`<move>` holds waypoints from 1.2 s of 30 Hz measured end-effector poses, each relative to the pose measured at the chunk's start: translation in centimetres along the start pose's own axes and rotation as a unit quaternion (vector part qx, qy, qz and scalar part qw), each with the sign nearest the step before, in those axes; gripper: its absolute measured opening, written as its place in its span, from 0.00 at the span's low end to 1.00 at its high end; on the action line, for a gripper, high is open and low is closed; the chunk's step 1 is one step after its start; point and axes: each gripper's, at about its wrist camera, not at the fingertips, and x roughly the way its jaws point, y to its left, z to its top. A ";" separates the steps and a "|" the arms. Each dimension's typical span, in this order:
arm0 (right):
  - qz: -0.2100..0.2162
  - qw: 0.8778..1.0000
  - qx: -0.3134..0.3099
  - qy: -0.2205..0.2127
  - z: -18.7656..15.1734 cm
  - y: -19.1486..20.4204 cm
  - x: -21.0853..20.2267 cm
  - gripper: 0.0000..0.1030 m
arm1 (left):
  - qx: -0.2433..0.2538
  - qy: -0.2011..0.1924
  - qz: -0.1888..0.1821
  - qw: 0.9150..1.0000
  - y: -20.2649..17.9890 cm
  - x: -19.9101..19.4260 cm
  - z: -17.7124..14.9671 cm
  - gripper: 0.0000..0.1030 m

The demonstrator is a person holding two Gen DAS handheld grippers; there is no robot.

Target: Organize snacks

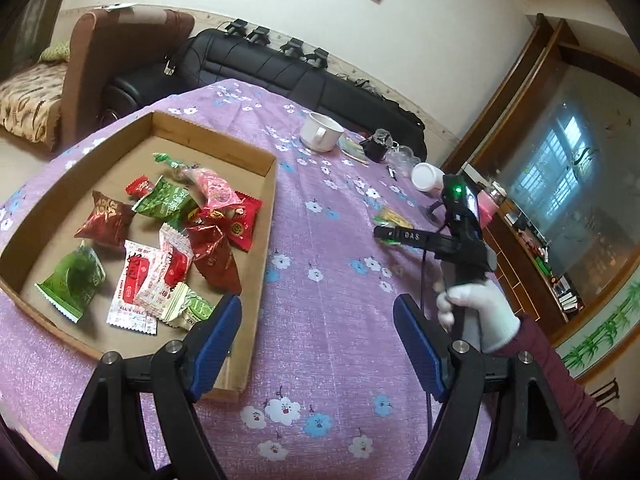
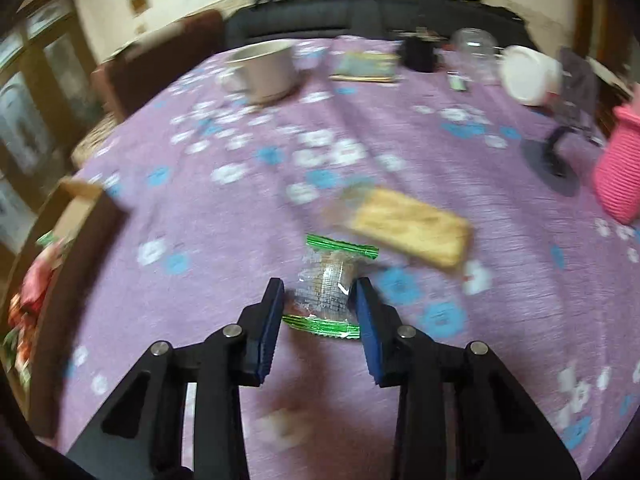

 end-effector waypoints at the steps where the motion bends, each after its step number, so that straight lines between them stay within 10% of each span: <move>1: 0.024 1.000 -0.008 0.007 -0.5 0.8 -0.2 0.37 | 0.001 0.001 0.000 1.000 -0.1 0.1 0.0 0.76; 9: 0.175 0.982 -0.061 0.031 -3.2 5.6 -3.4 0.50 | 0.013 0.021 -0.017 1.000 -1.3 1.4 -0.4 0.76; 20: 0.072 0.992 0.079 -0.073 2.1 -8.1 -6.9 0.57 | 0.039 0.059 -0.058 0.996 -3.4 4.1 -1.3 0.76; 27: 0.025 0.998 0.047 -0.019 6.6 -9.1 -1.0 0.58 | 0.050 0.074 -0.052 0.995 -3.7 4.8 -1.6 0.76; 36: 0.030 0.999 -0.014 0.042 3.4 -5.8 0.3 0.61 | 0.052 0.079 -0.055 0.994 -3.6 5.3 -1.7 0.76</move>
